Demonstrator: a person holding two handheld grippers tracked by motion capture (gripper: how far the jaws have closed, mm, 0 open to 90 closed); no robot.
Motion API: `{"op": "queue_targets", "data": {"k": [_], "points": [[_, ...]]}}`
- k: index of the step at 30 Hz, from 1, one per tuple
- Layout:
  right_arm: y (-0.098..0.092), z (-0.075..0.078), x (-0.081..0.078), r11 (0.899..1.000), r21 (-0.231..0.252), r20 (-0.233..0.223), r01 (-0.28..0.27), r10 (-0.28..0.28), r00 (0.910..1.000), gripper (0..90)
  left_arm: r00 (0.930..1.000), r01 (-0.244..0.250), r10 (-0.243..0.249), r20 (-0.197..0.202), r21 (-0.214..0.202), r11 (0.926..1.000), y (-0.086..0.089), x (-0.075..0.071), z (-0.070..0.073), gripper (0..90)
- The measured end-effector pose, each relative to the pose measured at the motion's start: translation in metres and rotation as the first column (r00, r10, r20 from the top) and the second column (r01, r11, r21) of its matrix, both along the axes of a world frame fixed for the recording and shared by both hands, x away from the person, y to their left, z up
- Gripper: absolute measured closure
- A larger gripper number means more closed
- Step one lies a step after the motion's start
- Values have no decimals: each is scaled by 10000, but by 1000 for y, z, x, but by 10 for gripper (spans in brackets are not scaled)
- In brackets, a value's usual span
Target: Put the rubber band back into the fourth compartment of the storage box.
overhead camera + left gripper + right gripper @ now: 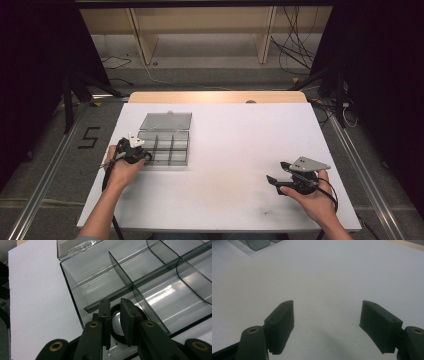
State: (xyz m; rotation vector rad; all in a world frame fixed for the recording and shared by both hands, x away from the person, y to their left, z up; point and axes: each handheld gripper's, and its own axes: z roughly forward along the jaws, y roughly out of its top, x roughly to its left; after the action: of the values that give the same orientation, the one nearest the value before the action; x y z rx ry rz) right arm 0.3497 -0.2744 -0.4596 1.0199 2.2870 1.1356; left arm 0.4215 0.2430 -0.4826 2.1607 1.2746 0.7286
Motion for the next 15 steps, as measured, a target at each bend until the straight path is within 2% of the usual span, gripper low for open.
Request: {"op": "queue_targets", "data": {"k": [15], "points": [[0,0,0,10000,13,2,-10,10,10000,282,9981,-258,279,549,-390,9989,-1,-1,9,695]]}}
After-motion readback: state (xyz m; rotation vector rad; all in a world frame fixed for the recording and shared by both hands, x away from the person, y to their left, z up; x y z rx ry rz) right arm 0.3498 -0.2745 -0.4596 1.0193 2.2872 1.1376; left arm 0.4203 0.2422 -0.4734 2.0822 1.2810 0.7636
